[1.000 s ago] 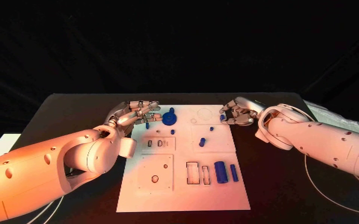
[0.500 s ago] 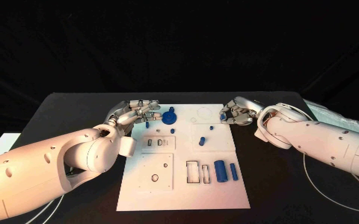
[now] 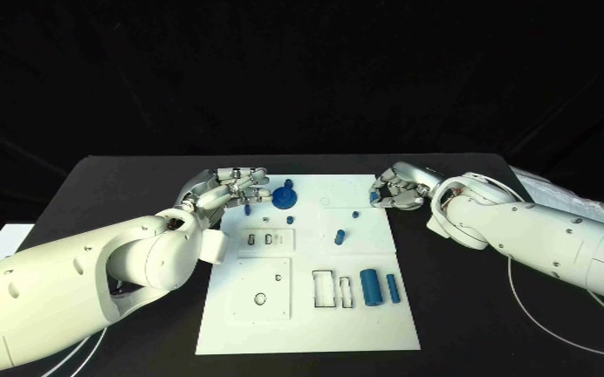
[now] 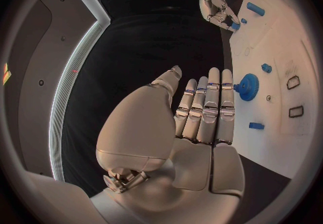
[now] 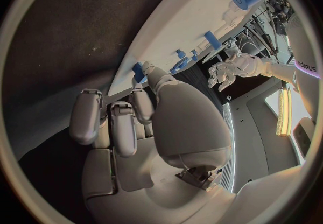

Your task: Assemble the parts on the task board

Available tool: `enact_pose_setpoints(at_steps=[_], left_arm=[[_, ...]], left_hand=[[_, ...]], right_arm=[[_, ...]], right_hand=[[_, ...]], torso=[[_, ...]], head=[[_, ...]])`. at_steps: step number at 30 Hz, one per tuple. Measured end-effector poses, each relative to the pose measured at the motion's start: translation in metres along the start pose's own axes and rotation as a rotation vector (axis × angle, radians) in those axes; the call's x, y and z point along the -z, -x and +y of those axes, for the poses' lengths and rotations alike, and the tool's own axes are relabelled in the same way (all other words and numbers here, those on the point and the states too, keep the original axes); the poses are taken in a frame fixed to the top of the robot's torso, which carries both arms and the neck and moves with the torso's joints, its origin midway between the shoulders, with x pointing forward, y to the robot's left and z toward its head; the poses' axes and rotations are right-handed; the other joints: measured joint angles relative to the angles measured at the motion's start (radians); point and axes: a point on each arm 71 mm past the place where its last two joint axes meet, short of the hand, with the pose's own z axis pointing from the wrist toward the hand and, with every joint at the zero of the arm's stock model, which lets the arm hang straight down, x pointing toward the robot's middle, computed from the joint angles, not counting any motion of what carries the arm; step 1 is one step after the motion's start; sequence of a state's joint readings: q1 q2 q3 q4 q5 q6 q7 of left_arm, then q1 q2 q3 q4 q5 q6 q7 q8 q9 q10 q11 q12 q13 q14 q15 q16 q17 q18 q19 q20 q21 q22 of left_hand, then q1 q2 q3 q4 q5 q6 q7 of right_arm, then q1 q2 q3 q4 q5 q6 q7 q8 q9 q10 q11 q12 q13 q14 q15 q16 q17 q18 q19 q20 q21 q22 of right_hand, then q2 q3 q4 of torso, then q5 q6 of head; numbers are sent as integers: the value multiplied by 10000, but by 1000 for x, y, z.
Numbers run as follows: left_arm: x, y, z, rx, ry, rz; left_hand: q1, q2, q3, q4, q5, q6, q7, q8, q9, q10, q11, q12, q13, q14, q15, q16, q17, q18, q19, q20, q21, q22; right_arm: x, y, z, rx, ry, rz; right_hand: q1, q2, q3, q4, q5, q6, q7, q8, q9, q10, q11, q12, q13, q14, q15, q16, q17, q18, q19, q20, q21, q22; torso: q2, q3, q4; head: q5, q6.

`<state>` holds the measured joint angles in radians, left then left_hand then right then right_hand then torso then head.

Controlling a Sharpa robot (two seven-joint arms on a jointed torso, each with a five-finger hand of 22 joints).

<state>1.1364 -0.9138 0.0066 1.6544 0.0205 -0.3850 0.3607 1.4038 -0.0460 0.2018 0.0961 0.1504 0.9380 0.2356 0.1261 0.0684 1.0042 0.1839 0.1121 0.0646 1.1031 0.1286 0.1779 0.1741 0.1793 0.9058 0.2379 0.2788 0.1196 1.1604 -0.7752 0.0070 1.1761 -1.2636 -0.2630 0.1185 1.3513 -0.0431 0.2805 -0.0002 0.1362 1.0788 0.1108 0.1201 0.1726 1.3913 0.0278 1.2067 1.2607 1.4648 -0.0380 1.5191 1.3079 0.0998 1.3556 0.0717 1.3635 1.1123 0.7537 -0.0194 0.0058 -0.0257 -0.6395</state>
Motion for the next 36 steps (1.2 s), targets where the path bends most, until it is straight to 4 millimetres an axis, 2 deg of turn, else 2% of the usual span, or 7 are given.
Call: enact_pose_setpoints(at_steps=[7, 15, 19, 25, 30, 36], left_arm=[[0, 0, 0, 1, 1, 3], [0, 0, 0, 2, 2, 3], [0, 1, 0, -2, 2, -10], [0, 2, 0, -5, 6, -48], [-1, 5, 0, -21, 8, -115], [-3, 12, 1, -77, 6, -317]], left_hand=[[0, 0, 0, 0, 0, 0, 0, 0, 0, 0, 0, 0, 0, 0, 0, -39, -1, 0, 0, 0, 0, 0], [0, 0, 0, 0, 0, 0, 0, 0, 0, 0, 0, 0, -1, 0, 0, -39, 7, -1, 0, 0, 0, 1], [0, 0, 0, 0, 0, 0, 0, 0, 0, 0, 0, 0, 0, 0, 0, -39, 7, -1, 0, 0, 0, 1], [0, 0, 0, 0, 0, 0, 0, 0, 0, 0, 0, 0, 0, 0, 0, -39, 6, -1, 0, 0, 0, 1], [0, 0, 26, -26, 0, 0, 0, 0, 0, 0, 0, 0, 0, 0, 0, -39, 5, -1, 0, 0, 0, 2], [0, 0, 25, -26, 0, 0, 0, 0, 0, 0, 0, 0, 0, 0, 0, -39, 5, -1, 0, 0, 0, 2]], right_arm=[[0, 0, 3, 16, -17, -158], [0, 1, 18, -266, 203, -543], [1, 3, 38, -535, 534, -646], [-5, -8, 86, -868, 1029, -480], [-11, -25, 120, -799, 1251, -150], [-16, -56, 158, -517, 1607, 351]], right_hand=[[1, 135, 161, -22, -91, 87, -54, 41, 12, 19, -19, 80, 37, 36, -35, 38, -1, 0, 37, -37, 0, 43], [-62, 224, 414, -139, 302, 89, -57, 49, 5, 34, -34, 80, 17, 0, -71, 38, -2, 0, 54, -92, 41, 59], [-68, 230, 495, -220, 421, 86, -60, 48, 1, 35, -35, -70, -13, 0, -70, 37, -2, 0, 35, -110, 41, 26], [-145, 307, 522, -195, 480, 69, -76, 23, 1, -1, -70, -134, -132, 0, -70, 37, -2, 0, 35, -110, 40, 4], [-167, 329, 525, -192, 484, 68, -68, -29, 1, -1, -70, -134, -134, 0, -70, 37, -3, 0, 35, -110, 40, -9], [-173, 325, 525, -192, 557, 73, -67, -28, 1, -2, -70, -134, -95, 0, -70, 37, -3, 1, 35, -110, 40, -24]], torso=[[-2, -9, 5], [-10, -16, 5], [-12, -17, 4], [-13, -23, 12], [-13, -29, 16], [-9, -27, 12]], head=[[-2, -17], [2, -7], [18, -7], [109, -12], [247, -75], [425, -162]])
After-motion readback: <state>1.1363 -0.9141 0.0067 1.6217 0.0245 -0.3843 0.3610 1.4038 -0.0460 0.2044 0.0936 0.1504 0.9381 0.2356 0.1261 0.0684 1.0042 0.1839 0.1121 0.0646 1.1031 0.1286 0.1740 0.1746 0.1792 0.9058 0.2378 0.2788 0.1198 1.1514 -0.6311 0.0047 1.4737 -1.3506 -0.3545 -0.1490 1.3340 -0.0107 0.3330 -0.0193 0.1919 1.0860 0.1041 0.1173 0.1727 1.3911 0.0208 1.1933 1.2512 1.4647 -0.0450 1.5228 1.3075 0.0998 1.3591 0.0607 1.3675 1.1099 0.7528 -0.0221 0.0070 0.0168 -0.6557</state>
